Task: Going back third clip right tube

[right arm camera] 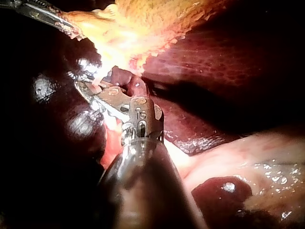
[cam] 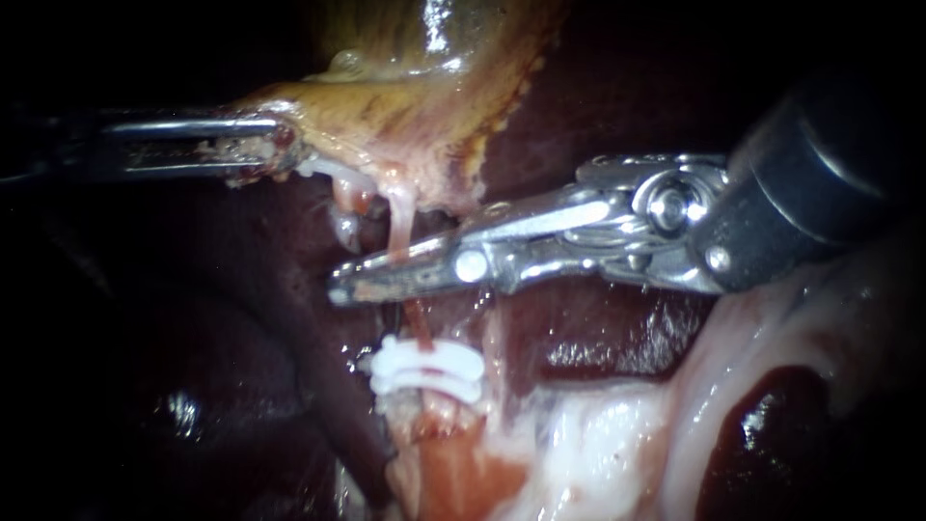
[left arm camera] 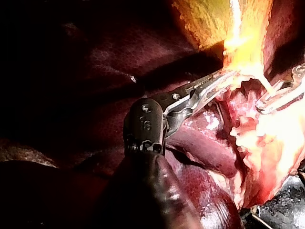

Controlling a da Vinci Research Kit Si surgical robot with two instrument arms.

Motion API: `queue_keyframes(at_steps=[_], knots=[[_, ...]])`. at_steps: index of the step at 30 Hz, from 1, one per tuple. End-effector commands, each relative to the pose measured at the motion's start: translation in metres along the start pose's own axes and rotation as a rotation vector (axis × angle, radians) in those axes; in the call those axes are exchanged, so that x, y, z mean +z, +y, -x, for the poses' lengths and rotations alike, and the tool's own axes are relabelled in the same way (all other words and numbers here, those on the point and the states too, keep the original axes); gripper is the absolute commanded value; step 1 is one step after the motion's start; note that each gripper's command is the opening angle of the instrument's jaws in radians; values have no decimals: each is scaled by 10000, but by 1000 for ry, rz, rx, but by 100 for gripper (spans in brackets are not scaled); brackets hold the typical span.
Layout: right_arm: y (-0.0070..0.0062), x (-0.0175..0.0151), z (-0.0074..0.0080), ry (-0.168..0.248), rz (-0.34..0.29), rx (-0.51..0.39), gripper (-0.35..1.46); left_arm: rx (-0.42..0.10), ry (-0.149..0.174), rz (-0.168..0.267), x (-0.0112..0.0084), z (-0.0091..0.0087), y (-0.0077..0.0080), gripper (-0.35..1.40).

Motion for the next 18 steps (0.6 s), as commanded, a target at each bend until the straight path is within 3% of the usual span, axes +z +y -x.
queue_keyframes(at_steps=[1,3,5,13,18], knots=[[2,2,1,7,-4,0,-8,0,0,0,0,0,0,-35],[9,5,2,22,-12,-1,24,0,0,0,0,0,0,-35],[17,8,5,30,-15,-3,36,0,0,-1,0,0,0,-35],[66,12,25,40,1,-28,46,0,0,-1,0,1,0,-35],[86,3,24,71,38,-78,49,1,1,-2,1,3,0,-35]])
